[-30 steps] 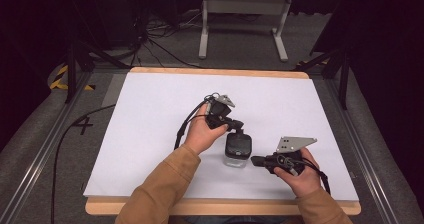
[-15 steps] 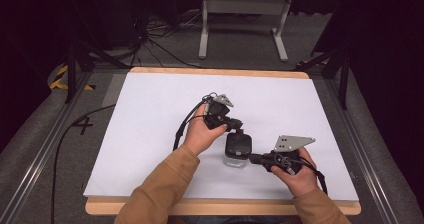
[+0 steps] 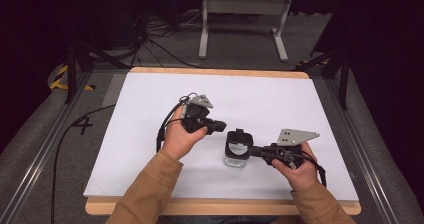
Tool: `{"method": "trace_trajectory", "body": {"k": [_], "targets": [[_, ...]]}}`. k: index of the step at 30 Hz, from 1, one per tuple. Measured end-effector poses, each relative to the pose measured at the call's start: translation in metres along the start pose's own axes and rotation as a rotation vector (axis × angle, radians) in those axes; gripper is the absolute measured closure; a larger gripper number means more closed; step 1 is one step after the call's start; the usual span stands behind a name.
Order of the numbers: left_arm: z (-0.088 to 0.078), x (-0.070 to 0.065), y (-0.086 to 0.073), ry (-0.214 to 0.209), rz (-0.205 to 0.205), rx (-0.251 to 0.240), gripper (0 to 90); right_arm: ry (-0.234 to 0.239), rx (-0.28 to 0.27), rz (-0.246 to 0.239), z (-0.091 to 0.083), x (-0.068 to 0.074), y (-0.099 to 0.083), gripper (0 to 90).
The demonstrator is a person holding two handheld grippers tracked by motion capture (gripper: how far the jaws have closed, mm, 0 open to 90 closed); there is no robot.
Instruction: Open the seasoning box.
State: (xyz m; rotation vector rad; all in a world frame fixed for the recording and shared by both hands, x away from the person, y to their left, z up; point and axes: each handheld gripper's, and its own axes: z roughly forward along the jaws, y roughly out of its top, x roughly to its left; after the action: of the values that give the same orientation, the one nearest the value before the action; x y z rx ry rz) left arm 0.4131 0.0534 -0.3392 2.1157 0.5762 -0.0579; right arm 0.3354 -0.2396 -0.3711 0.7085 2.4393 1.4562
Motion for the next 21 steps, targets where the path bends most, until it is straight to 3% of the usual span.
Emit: {"method": "trace_trajectory", "body": {"k": [1,2,4,6,7,10,11,14,21], "targets": [[-0.002,-0.003,-0.002,-0.014,0.003,0.007,86.5,-0.002,-0.005,-0.004,0.0,-0.001,0.001,90.0],[-0.004,-0.006,-0.004,-0.039,0.015,0.048,85.4,-0.003,-0.008,-0.004,-0.001,-0.001,0.002,90.0],[-0.003,-0.017,-0.009,-0.074,0.071,0.118,81.9,-0.009,-0.018,-0.004,-0.001,-0.003,0.004,90.0],[-0.001,-0.02,-0.01,-0.094,0.079,0.14,82.3,-0.01,-0.021,-0.008,-0.001,-0.004,0.006,90.0],[0.005,-0.024,-0.013,-0.103,0.106,0.161,82.3,-0.01,-0.021,-0.008,-0.001,-0.004,0.006,90.0],[0.014,-0.026,-0.016,-0.113,0.111,0.168,82.8,-0.01,-0.024,-0.006,0.0,-0.004,0.008,90.0],[0.02,-0.028,-0.02,-0.116,0.112,0.143,82.6,-0.019,-0.022,-0.02,0.002,-0.004,0.008,90.0],[0.029,-0.03,-0.025,-0.083,0.11,0.119,84.3,-0.018,-0.03,-0.019,0.003,-0.005,0.009,90.0],[0.034,-0.029,-0.029,-0.053,0.084,0.127,89.2,-0.025,-0.048,-0.011,0.002,-0.008,0.01,90.0]]}}
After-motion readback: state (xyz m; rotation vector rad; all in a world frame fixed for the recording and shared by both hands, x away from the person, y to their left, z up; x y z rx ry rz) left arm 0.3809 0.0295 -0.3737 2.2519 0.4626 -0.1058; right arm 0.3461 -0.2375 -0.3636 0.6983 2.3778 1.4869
